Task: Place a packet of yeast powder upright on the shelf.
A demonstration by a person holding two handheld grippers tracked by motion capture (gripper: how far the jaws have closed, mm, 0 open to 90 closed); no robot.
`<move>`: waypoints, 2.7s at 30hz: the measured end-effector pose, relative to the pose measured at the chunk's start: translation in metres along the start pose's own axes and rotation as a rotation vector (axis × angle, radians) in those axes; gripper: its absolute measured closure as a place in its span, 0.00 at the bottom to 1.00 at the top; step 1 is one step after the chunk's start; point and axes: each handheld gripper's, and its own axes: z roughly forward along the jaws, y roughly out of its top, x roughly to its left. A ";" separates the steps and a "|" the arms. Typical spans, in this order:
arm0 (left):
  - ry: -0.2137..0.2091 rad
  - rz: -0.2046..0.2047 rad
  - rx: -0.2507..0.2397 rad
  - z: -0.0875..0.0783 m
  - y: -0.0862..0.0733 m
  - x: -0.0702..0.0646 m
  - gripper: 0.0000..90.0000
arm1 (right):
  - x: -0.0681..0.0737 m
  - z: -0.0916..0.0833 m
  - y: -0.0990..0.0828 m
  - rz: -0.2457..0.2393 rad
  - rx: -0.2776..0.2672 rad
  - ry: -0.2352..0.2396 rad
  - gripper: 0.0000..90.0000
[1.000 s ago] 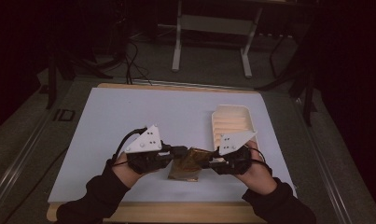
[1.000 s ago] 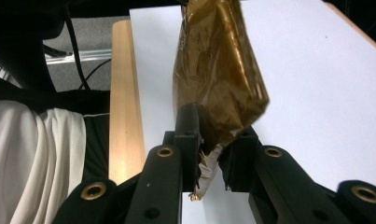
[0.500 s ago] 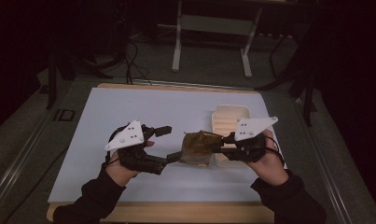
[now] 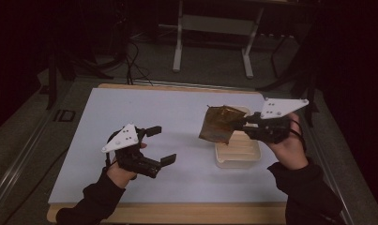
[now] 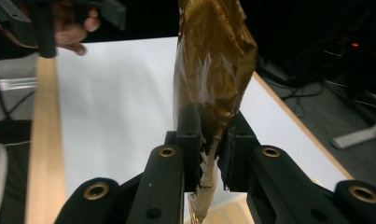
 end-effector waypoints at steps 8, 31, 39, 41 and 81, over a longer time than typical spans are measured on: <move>0.042 -0.018 0.026 -0.009 -0.027 0.011 0.02 | -0.027 -0.013 -0.017 -0.013 0.004 -0.059 0.89; 0.062 -0.071 0.063 -0.010 -0.055 0.022 0.02 | -0.062 0.022 -0.056 0.029 0.110 -0.055 0.90; 0.066 -0.088 0.057 -0.010 -0.059 0.024 0.02 | -0.064 0.037 -0.062 0.003 0.113 -0.050 0.90; 0.071 -0.086 0.057 -0.011 -0.060 0.024 0.02 | -0.064 0.040 -0.064 0.003 0.108 -0.045 0.90; 0.072 -0.085 0.068 -0.010 -0.063 0.023 0.02 | -0.068 0.038 -0.128 0.199 0.103 -0.118 0.70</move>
